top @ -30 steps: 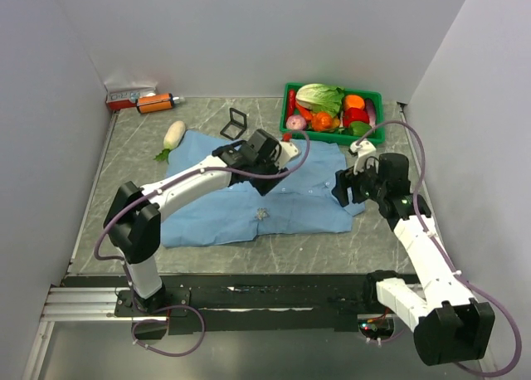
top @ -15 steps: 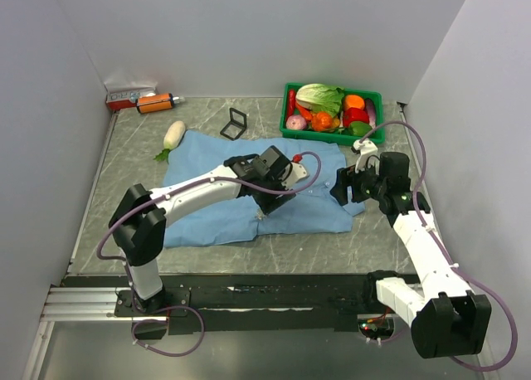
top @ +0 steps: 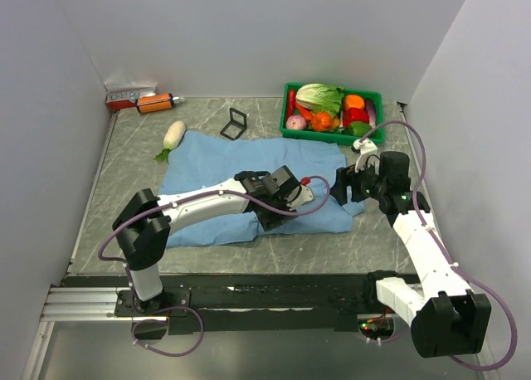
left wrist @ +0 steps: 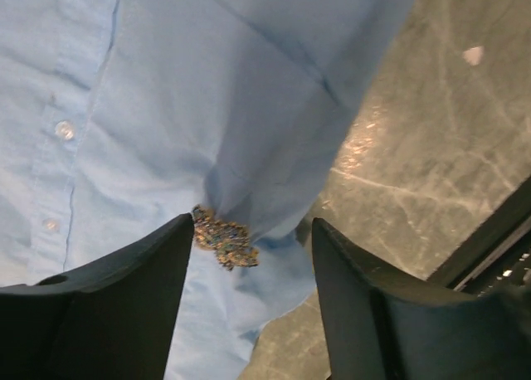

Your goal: Remove the brooch from the garment

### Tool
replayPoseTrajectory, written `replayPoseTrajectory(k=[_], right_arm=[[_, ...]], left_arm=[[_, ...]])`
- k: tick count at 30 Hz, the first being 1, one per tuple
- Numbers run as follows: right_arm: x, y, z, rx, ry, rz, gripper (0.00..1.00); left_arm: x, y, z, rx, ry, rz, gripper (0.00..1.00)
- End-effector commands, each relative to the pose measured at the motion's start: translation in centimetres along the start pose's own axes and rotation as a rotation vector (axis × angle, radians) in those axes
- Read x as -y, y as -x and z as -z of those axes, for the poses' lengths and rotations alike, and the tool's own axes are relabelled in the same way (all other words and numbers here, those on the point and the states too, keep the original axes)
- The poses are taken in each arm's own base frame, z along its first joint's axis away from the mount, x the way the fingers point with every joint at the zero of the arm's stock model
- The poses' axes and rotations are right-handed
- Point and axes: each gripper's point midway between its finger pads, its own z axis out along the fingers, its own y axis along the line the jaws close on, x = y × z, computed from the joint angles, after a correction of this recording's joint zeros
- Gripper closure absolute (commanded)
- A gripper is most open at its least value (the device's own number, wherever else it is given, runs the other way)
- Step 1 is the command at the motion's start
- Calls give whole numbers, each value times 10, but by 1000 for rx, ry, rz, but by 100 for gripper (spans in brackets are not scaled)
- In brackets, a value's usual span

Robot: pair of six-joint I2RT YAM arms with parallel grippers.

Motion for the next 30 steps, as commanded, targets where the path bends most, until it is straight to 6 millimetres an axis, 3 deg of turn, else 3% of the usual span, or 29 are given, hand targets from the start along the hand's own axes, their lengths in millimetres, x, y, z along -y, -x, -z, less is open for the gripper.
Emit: replayPoseTrajectory(k=[1,12,13,14,20,25,30], right_arm=[[3,9,-3,39,2,-6,18],[1,8,-9,19,31,-23,18],[1,10,-9,20,30,-24,18],[0,9,-10,19,34,-24,18],[-2,9,-12,12,55,-37,18],[-6,10,-12,7,79,-34,18],[-46,6,-10,11,268,78,18]], left_arm=[[-21,-2,8,-11,93,2,38],[-57,-7,18,-5,172,49,60],[-59,-8,19,-5,170,53,64],[-61,-9,20,-3,169,62,76],[-51,-17,12,-20,106,73,87],[-42,-9,11,0,47,82,97],[-37,-10,15,39,-39,193,99]])
